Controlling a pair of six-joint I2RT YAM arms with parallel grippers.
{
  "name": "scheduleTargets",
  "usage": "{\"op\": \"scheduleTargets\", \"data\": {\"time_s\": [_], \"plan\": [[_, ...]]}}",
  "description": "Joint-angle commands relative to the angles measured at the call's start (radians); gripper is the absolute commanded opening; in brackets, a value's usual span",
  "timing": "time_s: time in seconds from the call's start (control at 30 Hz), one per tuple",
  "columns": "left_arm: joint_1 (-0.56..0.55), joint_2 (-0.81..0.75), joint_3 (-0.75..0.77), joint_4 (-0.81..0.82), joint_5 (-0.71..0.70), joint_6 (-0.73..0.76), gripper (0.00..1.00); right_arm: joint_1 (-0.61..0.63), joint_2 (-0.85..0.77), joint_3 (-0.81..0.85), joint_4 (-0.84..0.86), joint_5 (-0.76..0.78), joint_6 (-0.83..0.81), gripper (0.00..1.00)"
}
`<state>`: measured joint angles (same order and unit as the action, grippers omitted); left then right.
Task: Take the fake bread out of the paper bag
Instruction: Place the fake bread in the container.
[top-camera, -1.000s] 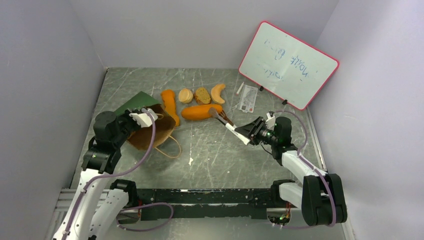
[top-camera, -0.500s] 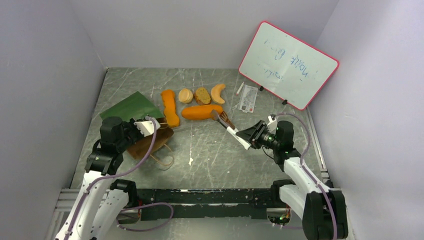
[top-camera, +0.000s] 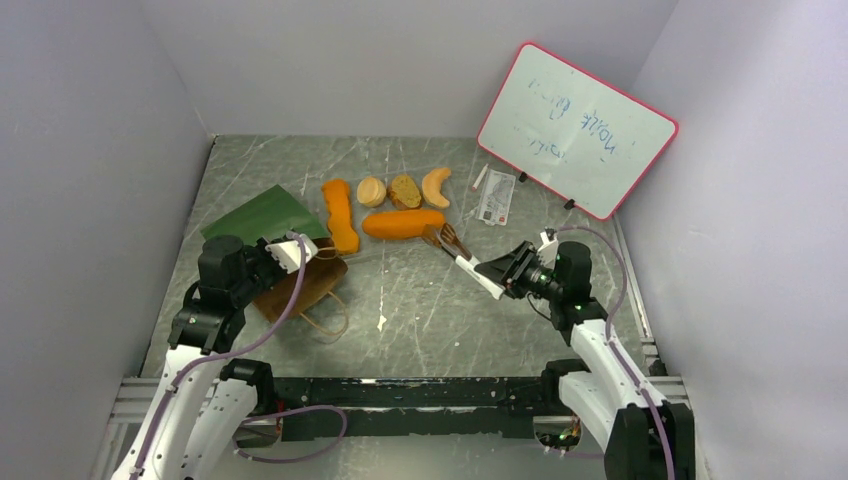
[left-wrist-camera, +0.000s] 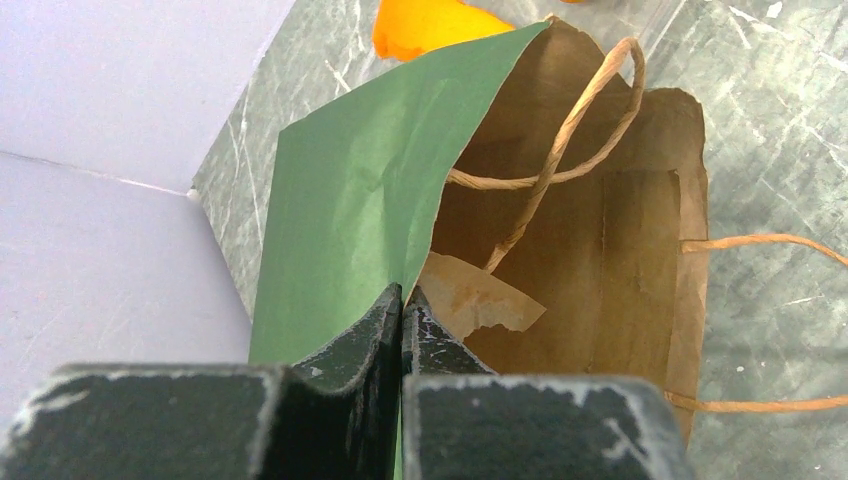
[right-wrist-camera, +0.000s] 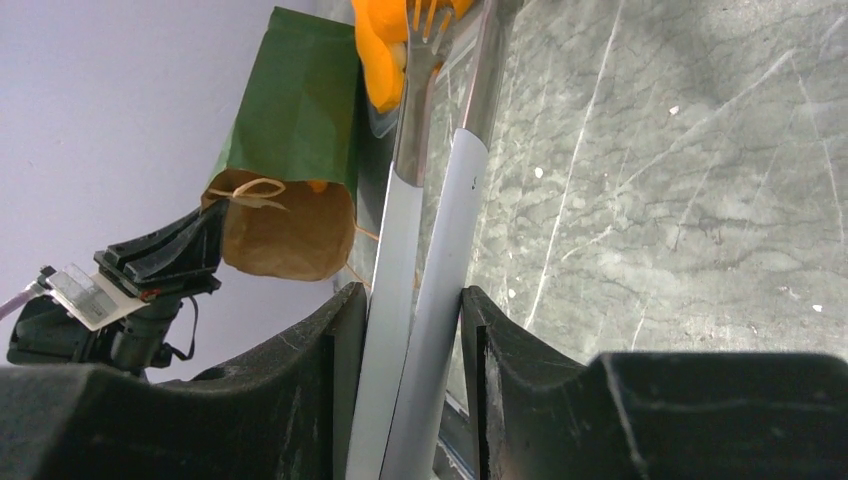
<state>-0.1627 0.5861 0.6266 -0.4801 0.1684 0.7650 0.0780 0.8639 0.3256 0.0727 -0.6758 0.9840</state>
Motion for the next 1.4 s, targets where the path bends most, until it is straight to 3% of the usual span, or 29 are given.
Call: {"op": "scheduleTargets", "data": {"time_s": [0.0,0.53,0.87,0.97,1.2,1.37], "plan": [[0.006,-0.006,0.022,0.006,0.041,-0.028,0.07,-0.008,-0.037,0.054,-0.055,0.014,-0.038,0.41],[0.006,0.008,0.044,0.043,0.040,-0.080,0.07,-0.009,-0.205,0.162,-0.318,0.029,-0.119,0.36],[0.006,0.006,0.061,0.044,-0.011,-0.125,0.07,0.020,-0.201,0.138,-0.236,-0.119,-0.146,0.31],[0.006,0.016,0.066,0.040,-0.016,-0.130,0.07,0.083,-0.167,0.159,-0.205,-0.106,-0.153,0.31],[0.006,0.046,0.068,0.070,-0.022,-0.145,0.07,0.424,-0.007,0.318,-0.157,0.125,-0.174,0.30],[0.006,0.105,0.096,0.093,-0.056,-0.176,0.07,0.477,0.005,0.357,-0.175,0.143,-0.168,0.29]]}}
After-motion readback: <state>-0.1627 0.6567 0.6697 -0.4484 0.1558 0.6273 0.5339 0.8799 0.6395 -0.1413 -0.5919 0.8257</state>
